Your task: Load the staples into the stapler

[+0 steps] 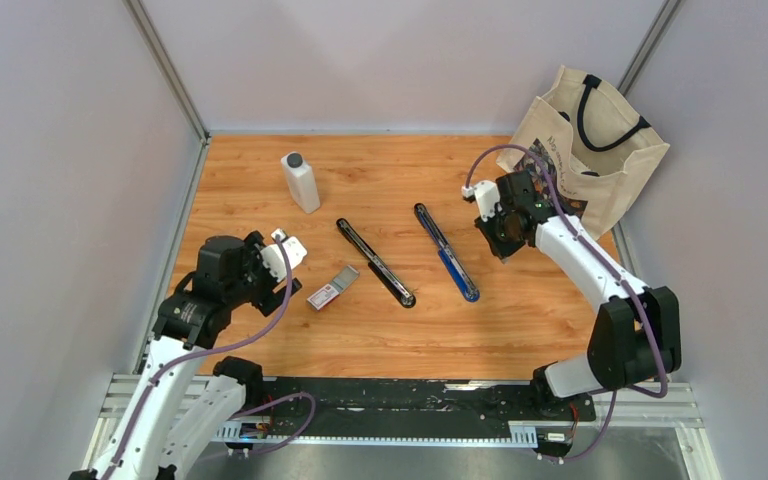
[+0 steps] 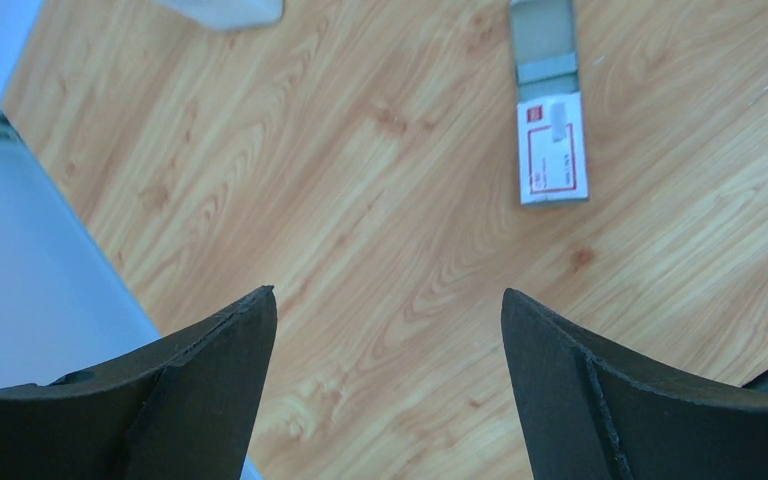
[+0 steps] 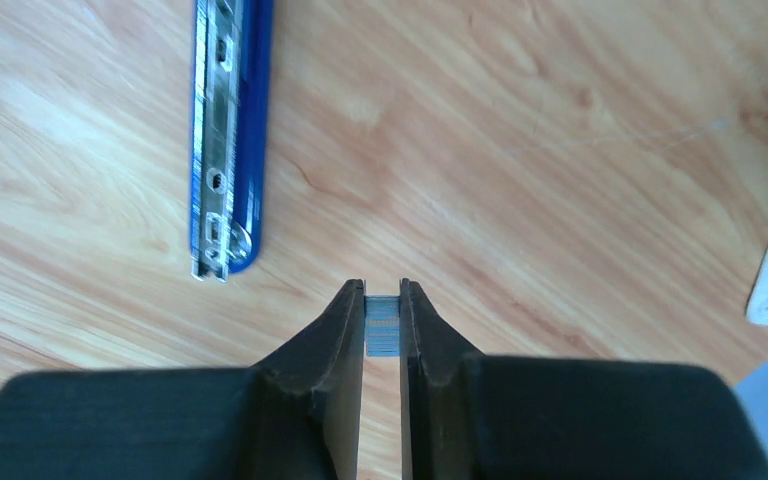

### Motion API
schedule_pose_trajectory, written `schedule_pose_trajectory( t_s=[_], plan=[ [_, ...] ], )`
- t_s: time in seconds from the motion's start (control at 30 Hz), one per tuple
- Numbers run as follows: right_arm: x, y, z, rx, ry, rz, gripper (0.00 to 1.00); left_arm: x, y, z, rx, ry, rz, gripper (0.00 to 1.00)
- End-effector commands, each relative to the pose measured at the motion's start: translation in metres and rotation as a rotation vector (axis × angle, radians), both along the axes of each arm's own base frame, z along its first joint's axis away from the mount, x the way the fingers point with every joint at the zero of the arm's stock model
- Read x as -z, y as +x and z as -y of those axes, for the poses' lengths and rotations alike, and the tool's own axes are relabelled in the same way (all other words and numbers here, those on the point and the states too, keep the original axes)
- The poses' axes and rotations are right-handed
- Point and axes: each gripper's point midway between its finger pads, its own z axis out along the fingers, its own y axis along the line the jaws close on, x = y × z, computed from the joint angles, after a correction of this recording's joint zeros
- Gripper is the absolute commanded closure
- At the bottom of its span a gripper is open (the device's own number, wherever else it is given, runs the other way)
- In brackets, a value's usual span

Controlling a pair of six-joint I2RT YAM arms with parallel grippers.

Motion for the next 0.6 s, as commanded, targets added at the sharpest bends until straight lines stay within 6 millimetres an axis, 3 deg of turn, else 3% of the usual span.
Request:
schedule_pose_trajectory(
  t_s=[0.0,0.13,0.27,0.57],
  plan=[
    [-0.047,0.017,-0.035,0.074,0.158,0.116,0.83,0.013,-0.003,-0.024,-0.088,0.016,-0.029,0.09],
    [-0.053,0.024,-0.065,0.072,0.251,0.143,0.85,0.013,-0.003,-0.036,-0.170,-0.035,-0.001,0.09],
    [-0.037,0.017,-0.089,0.056,0.323,0.079,0.84,0.009,-0.002,-0.041,-0.204,-0.069,0.018,0.09],
    [-0.006,0.007,-0.094,0.105,0.351,-0.003,0.85,0.012,-0.004,-0.040,-0.218,-0.114,-0.001,0.09]
  ],
)
